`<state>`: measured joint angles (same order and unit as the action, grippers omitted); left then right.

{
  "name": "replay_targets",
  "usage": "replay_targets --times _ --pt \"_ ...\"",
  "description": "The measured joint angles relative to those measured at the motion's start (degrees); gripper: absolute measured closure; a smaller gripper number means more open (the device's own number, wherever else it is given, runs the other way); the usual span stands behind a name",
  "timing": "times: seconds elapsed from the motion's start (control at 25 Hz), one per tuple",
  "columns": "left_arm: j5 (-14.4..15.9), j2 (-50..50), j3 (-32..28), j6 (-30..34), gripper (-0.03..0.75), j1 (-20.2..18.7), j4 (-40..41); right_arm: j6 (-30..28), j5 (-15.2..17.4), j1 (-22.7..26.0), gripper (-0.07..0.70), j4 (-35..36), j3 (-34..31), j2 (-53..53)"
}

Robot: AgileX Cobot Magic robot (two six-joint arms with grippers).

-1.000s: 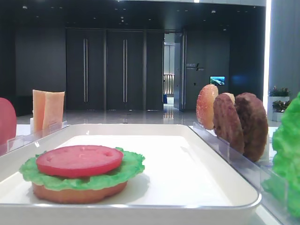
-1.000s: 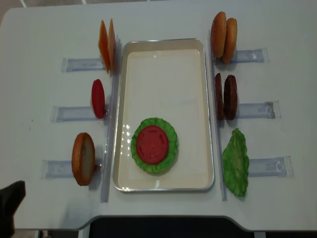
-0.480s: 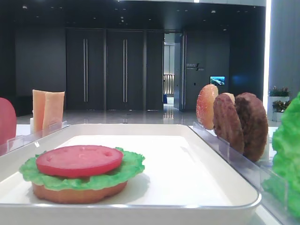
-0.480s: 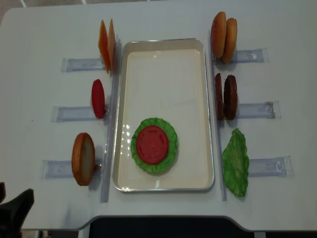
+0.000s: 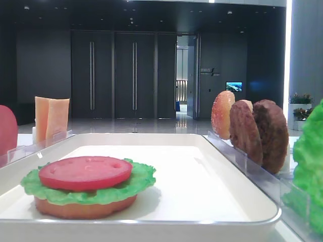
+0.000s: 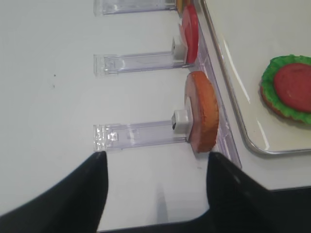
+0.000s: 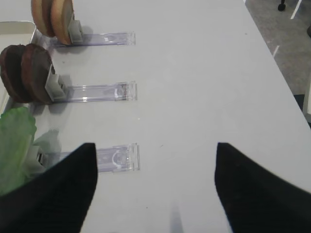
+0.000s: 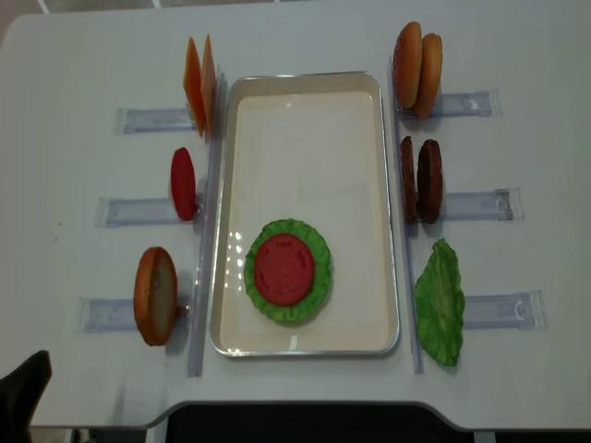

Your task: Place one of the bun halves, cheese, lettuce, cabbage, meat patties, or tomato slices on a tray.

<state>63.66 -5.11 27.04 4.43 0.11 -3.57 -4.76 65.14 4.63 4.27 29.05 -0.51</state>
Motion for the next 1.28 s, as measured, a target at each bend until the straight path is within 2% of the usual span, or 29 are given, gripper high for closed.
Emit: replay_targets --times 0.56,1.08,1.16,1.28 --pt "0.0 5.8 0.0 -0.2 0.230 0.0 0.1 0.0 0.0 0.0 0.146 0.0 0.0 0.0" --pt "0.0 6.0 0.0 0.2 0.227 -0.4 -0.8 0.0 0.0 0.0 0.146 0.0 0.0 0.0" --pt "0.0 6.0 0.0 0.7 0.195 -0.4 -1.4 0.0 0.0 0.0 0.146 0.0 0.0 0.0" --pt "0.0 6.0 0.0 0.8 0.088 -0.4 -1.5 0.0 0.0 0.0 0.146 0.0 0.0 0.0"
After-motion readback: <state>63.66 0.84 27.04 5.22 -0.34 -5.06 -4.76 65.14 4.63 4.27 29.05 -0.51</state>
